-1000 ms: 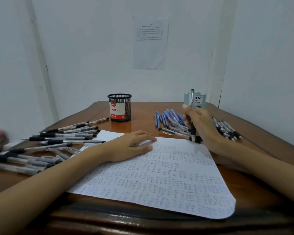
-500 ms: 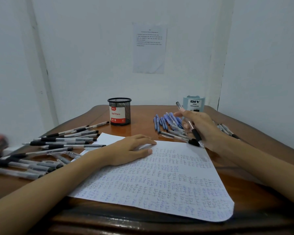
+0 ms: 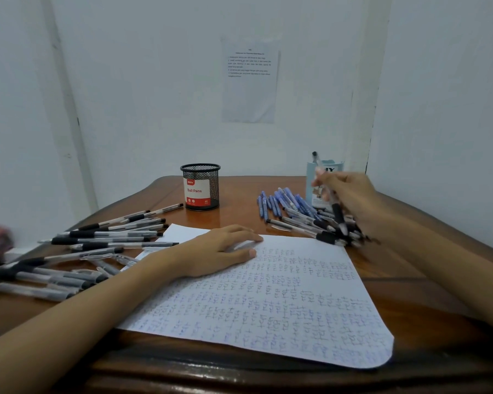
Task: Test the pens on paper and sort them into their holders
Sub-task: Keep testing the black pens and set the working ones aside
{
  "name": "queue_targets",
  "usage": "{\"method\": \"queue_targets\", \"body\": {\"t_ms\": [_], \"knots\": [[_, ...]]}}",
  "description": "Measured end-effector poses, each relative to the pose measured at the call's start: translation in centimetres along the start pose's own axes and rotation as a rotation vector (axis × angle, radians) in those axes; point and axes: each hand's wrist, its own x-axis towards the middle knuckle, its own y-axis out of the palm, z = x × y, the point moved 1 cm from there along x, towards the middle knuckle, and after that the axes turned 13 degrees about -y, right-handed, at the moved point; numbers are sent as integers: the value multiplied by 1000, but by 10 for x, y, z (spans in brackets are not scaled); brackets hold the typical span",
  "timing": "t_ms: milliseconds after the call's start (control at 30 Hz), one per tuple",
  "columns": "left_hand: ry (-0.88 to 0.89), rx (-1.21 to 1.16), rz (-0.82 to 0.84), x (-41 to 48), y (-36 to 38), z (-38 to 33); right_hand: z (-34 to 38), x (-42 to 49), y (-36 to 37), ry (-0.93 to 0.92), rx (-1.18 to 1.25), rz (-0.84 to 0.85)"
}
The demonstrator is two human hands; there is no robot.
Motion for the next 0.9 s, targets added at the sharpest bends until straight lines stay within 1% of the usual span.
{"method": "queue_targets", "body": {"t_ms": [67,133,200,267,333,500,567,633,700,733,800,900], "knots": [[-2,0,4,0,1,1,-6,13,-19,17,-105,-9],[-1,0,7,0,1,1,-18,23,-35,89,-161,-6],[0,2,9,0,1,0,-27,23,-40,148,-225,65],[-1,10,6,0,1,0,-34,21,-38,150,-359,173],[5,7,2,-1,1,0,-39,18,-35,121,-489,233],[14,-11,-18,0,1,3,-47,20,-31,26,-661,308],[13,-17,-49,-2,-1,5,-45,21,-31,-70,-832,265],[2,1,-114,-5,-6,7,-36,24,-26,-213,-951,168],[-37,50,-196,-7,-18,10,-21,26,-10,-337,-900,128],[-58,74,-233,-7,-25,11,-13,25,0,-377,-859,159],[-107,81,-296,-13,-43,18,3,23,31,-448,-783,273],[-178,98,-338,-35,-66,37,29,12,87,-575,-680,426]]}}
